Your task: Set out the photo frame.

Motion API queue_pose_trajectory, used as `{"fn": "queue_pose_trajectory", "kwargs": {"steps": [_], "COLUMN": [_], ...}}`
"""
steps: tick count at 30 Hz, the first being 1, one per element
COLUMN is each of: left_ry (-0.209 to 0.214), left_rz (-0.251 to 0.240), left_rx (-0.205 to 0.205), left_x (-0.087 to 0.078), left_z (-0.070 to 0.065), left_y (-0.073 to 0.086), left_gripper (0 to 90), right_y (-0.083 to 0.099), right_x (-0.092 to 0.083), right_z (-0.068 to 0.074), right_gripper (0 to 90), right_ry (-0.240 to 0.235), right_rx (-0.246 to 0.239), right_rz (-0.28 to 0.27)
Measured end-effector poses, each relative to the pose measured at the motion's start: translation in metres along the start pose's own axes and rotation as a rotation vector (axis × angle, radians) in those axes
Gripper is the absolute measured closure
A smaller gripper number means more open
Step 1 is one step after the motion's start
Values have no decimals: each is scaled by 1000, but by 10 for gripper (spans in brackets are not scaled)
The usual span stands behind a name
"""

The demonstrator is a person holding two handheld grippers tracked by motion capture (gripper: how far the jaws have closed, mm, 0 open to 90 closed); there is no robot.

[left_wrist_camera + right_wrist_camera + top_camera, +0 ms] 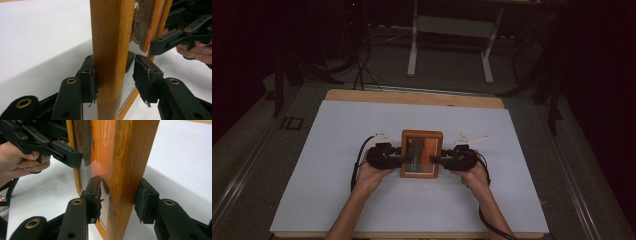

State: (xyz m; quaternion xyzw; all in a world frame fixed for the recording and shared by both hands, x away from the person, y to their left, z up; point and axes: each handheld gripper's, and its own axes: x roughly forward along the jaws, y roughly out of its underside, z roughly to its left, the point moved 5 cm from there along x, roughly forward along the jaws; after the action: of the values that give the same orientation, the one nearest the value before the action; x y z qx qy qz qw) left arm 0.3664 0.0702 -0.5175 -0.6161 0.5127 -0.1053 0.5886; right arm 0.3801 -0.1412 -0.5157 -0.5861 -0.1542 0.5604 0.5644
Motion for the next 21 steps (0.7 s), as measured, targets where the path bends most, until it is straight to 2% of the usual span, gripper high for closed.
{"fn": "queue_pose_trajectory", "kwargs": {"steps": [12,21], "left_ry": [1,-10], "left_rz": [-20,-15], "left_rx": [-39,-48], "left_x": [5,6], "left_z": [8,6], "left_y": [4,3], "left_gripper": [541,544], "right_y": [0,1], "right_x": [7,7], "right_z": [-5,-9], "right_gripper": [594,594], "right_ry": [8,-19], "right_rx": [12,21], "right_rz": [11,3]}}
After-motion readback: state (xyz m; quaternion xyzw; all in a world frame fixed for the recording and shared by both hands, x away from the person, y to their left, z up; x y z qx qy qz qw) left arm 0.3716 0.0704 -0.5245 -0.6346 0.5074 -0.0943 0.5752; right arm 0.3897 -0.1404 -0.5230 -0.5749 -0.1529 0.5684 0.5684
